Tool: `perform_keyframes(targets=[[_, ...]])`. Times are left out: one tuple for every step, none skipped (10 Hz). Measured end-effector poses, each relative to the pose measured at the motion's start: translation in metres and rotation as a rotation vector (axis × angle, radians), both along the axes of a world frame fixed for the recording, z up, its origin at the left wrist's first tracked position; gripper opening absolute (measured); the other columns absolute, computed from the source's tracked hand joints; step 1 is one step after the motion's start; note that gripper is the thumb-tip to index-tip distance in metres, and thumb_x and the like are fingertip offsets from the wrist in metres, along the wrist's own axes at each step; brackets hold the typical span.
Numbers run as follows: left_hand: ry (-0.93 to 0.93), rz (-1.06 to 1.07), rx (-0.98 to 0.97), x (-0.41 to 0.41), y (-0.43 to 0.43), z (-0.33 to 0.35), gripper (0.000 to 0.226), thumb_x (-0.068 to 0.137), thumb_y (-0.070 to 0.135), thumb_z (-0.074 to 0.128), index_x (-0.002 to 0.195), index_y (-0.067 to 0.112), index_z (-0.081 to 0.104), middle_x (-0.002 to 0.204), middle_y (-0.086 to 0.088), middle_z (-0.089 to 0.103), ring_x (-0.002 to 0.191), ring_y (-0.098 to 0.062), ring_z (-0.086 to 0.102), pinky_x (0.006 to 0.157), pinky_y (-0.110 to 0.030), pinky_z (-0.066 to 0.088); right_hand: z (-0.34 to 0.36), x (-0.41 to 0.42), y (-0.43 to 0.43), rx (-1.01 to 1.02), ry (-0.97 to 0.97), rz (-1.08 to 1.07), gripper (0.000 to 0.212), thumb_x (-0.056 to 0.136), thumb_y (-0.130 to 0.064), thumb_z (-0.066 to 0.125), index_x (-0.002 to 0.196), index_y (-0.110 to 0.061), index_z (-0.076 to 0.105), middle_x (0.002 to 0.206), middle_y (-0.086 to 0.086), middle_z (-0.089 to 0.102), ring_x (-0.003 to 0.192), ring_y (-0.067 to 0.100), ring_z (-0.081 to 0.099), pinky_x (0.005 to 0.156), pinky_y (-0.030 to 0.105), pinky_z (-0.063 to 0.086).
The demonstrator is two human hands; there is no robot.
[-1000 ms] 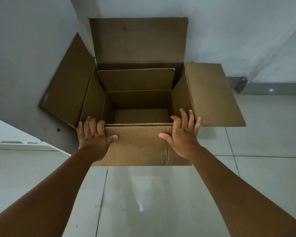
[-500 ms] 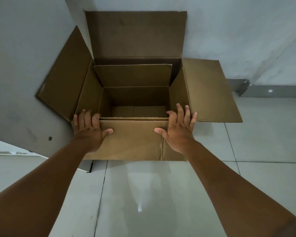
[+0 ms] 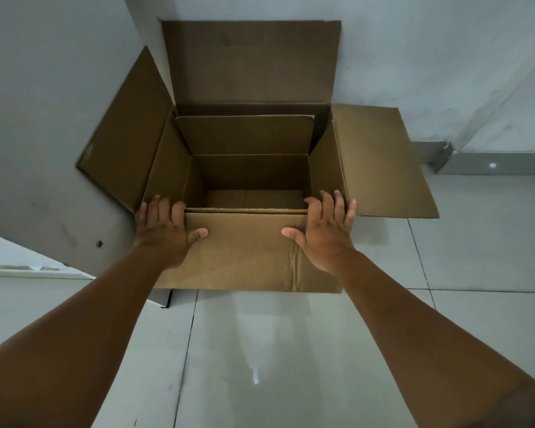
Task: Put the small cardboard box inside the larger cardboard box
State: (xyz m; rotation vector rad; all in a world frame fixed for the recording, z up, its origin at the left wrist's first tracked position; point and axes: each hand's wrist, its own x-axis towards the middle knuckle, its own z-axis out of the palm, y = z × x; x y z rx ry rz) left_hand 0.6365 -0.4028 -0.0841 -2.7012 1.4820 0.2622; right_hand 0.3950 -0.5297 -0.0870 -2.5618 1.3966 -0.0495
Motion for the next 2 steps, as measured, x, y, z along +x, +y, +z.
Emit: perform_keyframes(targets=[[-0.018,-0.001,-0.027,-0.009,0.011,0.008,0.07,0.088,0.055,0.039,0.141,0.01,0.028,0.151,-0.021,0.026,0.145,-0.033,0.009,0.118,-0.047,0.005,0.013,-0.004,0.008,0.031,0.01,0.017,0.073,0.085,-0.062,0.038,0.138,-0.013,0.03,0.149,0.012,0.03,0.143,0.032,0.015,0.116,0.051,-0.006],[0.015,0.004,-0.032,-0.019,0.017,0.017,0.071,0.092,0.052,0.033,0.147,0.011,0.016,0.156,-0.019,0.016,0.146,-0.033,0.005,0.118,-0.047,0.006,0.027,-0.008,0.013,0.055,-0.01,0.058,0.068,0.09,-0.053,0.039,0.142,-0.011,0.027,0.153,0.013,0.026,0.144,0.031,0.013,0.118,0.048,-0.002]])
